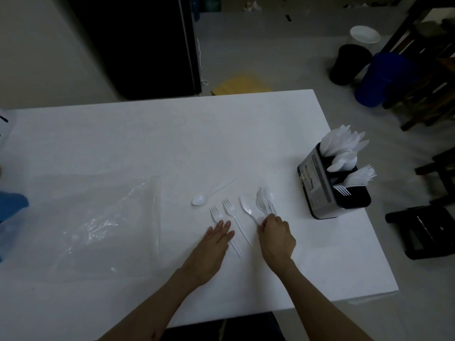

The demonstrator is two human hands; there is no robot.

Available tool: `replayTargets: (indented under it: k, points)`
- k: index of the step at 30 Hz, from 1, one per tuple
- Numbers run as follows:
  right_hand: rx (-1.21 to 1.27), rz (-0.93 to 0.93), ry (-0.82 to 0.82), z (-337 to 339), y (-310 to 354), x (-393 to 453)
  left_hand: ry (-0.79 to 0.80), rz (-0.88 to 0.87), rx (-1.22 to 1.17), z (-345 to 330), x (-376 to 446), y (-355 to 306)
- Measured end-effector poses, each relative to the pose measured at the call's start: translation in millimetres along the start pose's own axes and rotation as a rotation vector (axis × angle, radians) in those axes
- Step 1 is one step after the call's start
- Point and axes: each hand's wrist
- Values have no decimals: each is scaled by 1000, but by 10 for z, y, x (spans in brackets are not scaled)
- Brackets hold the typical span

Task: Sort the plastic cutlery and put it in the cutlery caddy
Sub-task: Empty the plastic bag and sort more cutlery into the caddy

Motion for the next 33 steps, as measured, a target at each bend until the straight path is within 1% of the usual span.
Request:
replayTargets:
  k: [2,3,4,6,8,9,11,13,14,16,17,19,21,23,28,33]
  points:
    - [72,-39,53,27,-5,17,-105,47,-39,30,60,-73]
    - [119,-56,71,46,-12,24,-170,98,-93,61,107,-119]
    - [168,-66,79,64,-20,27,-219,182,-172,96,162,-165]
    - [251,-49,52,105,-46,9,-250,377,-358,190,287,-267]
    - [320,36,6,141,-62,-35,-245,612,-579,291,441,-358]
    - [344,120,-3,149,-67,-59,-228,728,-708,321,523,-384]
    - [370,298,23,158,-63,-107,-198,932,-969,341,681,-391]
    - [411,366,87,185,-42,-145,-239,1062,-1229,306,786,-382]
    - [424,349,98,189,-38,-151,-295,1098,-1308,302,815,-380]
    - [401,232,55,171,-70,-135,-409,1165,-1374,328,822,-369]
    - [361,158,35,163,-91,-115,-437,1189,-1393,354,807,-367]
    - [240,64,73,136,-116,-81,-420,1211,-1423,387,764,-362]
    - [126,61,116,113,-98,-74,-402,1206,-1473,404,713,-359]
    - [99,53,129,95,-66,-57,-424,1206,-1530,385,679,-354]
    - [144,12,176,95,-31,-22,-441,1219,-1535,381,714,-382]
    - [222,97,168,91,-91,-75,-438,1214,-1512,379,797,-411]
Point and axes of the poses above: each hand's wrist, its own x-axis towards the middle knuckle, its own z-axis out of the back of the hand, y = z × x, and after that the axes turned 5 degrees about -z, right-handed
